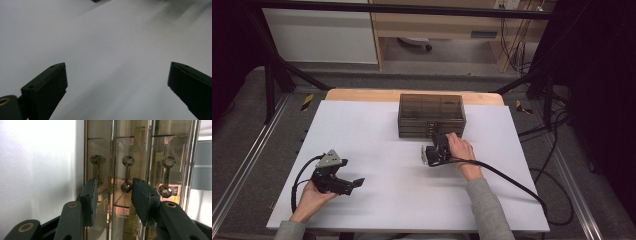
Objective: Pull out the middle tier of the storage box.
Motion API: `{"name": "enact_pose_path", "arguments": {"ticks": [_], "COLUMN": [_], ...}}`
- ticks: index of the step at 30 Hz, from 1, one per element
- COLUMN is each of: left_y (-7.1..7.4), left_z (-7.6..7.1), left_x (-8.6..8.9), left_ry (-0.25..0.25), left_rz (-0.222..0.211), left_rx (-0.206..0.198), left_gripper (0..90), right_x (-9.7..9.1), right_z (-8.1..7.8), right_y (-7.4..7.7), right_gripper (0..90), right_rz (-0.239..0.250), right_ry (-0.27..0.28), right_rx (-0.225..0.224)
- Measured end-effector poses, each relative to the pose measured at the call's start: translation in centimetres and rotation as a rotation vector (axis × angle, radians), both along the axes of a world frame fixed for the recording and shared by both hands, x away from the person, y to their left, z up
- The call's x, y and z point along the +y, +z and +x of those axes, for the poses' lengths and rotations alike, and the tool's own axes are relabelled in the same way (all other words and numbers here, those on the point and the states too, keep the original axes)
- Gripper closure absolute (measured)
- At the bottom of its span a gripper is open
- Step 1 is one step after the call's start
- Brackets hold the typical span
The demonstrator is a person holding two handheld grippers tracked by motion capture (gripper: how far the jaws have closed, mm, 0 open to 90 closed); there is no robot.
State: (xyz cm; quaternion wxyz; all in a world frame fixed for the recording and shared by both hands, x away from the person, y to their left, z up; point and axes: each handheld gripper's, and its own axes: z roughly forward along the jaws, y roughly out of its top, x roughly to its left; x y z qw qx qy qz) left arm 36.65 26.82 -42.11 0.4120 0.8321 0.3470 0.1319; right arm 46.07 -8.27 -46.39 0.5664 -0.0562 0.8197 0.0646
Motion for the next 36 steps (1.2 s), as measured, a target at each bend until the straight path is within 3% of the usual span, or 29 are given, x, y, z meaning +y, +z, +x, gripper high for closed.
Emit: {"name": "enact_pose_path", "arguments": {"ticks": [36], "left_y": [-0.01], "left_z": [0.00], "left_x": [-0.01], "left_ry": [-0.002], "left_rz": [0.000], "left_rx": [0.001], "left_gripper": [2.3], "right_x": [0.00], "right_z": [-0.05], "right_y": [-0.33], "right_gripper": [76.3], "right_rz": [-0.013], "right_ry": [0.007], "right_rx": [-0.096]}}
